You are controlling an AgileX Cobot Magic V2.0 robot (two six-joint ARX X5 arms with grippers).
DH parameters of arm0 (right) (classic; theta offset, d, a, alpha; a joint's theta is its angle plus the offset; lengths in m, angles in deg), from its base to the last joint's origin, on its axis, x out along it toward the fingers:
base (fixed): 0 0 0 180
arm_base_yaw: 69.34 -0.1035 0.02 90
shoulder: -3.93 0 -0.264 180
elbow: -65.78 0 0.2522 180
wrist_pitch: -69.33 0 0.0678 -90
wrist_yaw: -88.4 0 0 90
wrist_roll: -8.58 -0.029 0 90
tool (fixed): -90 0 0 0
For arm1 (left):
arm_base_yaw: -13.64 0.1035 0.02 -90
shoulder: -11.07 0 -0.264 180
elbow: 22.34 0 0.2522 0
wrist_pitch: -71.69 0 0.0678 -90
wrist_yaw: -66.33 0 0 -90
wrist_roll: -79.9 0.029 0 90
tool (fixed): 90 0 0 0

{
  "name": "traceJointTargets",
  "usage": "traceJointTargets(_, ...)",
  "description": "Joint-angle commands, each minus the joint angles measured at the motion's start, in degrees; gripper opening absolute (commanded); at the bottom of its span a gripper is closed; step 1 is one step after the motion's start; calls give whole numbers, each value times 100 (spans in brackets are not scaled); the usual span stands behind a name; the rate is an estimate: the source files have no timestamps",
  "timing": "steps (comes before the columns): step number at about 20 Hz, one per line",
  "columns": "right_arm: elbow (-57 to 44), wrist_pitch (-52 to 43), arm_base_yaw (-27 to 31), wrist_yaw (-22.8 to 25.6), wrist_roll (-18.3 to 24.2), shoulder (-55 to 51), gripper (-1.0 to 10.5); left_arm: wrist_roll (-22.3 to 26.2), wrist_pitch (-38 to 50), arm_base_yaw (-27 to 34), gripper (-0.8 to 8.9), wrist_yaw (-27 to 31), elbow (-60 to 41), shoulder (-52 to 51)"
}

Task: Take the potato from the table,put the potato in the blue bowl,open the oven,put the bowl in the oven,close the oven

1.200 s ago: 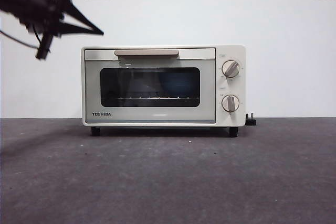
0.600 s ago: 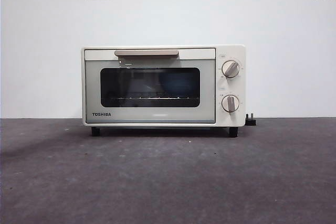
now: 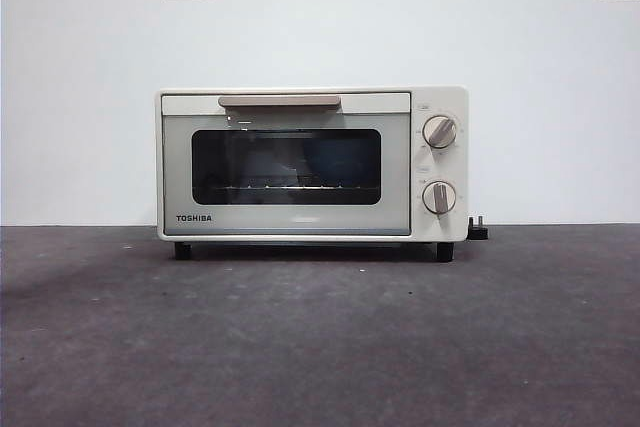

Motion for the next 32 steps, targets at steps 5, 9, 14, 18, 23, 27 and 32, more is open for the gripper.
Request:
traceJointTargets(5,-28,109,-11,7,-59,-2,1,2800,-387,15,-4,1674,-387,-621)
traceJointTargets(9,-28,109,-11,7,-59,-2,1,3001,1255,264,-4,1661,-2153,-1838)
traceJointTargets(14,-28,109,-11,7,-59,-2,1,1974,3501,863,-4,1666,-5198,-3545)
traceJointTargets(18,-28,109,-11,7,-59,-2,1,1563,3445,1069,-4,1681,-6688,-4524)
traceJointTargets(23,-28,109,-11,9,-57,-2,1,1285,3438,1062,-4,1862,-7451,-5010)
traceJointTargets(27,-28,109,-11,7,-59,-2,1,1257,2835,1019,-4,2188,-7650,-5178)
traceJointTargets(32,-28,109,-11,7,-59,-2,1,1373,2804,887,-4,2498,-7650,-5198)
